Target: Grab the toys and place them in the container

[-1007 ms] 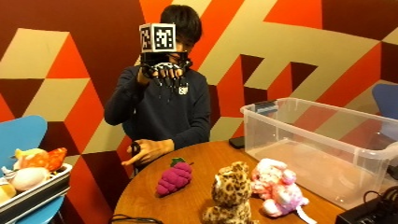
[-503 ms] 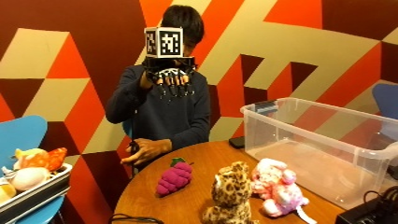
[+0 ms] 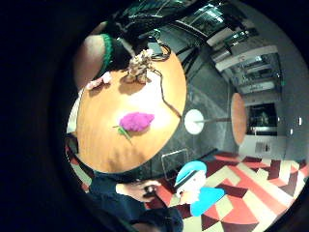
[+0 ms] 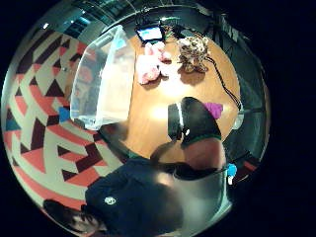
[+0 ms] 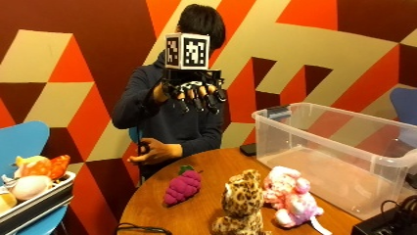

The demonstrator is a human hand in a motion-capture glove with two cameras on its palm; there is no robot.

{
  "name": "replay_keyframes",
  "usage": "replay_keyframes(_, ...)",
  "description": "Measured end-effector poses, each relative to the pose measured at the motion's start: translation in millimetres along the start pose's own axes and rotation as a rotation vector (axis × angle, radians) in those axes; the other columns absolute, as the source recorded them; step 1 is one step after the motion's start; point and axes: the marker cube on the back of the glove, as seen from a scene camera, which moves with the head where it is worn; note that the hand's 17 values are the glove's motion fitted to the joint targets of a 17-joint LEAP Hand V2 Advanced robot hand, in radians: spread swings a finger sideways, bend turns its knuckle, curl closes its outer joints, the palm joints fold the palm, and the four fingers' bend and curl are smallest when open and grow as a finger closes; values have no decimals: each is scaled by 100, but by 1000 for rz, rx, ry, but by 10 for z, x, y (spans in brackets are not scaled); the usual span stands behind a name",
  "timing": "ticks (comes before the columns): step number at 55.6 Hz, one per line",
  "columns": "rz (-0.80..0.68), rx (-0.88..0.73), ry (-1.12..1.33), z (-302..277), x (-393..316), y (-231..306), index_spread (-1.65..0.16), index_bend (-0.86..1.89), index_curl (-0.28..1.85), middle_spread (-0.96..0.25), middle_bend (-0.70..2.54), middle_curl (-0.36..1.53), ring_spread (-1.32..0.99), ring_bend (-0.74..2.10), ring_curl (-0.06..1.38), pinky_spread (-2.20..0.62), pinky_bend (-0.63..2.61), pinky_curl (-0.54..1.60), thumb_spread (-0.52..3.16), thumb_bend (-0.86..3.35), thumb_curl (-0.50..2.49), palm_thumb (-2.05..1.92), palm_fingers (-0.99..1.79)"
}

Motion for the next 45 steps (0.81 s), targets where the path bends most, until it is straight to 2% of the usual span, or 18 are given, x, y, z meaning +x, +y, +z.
replay_keyframes(11,-22,-135,47,346,135,-123,-23,11,25,-1,25,39,-9,67,26,-2,101,41,154,23,33,10,-10)
replay_keyframes(19,-78,-206,17,902,326,-143,-22,8,23,1,10,34,-2,46,21,1,110,42,140,12,30,0,-32)
replay_keyframes(24,-121,-246,-31,1251,440,-176,-22,7,21,2,7,30,1,36,19,3,115,43,129,5,29,-2,-37)
replay_keyframes(31,-154,-311,-137,1758,438,-58,-23,5,18,3,7,25,4,29,19,5,116,42,117,-2,30,-2,-37)
replay_keyframes(39,-141,-344,-106,2116,433,44,-24,9,18,2,8,21,5,24,20,6,114,41,109,-4,31,-2,-32)
replay_keyframes(45,-128,-268,-111,2183,424,55,-26,12,18,1,13,21,5,25,22,7,108,38,108,-3,31,-1,-20)
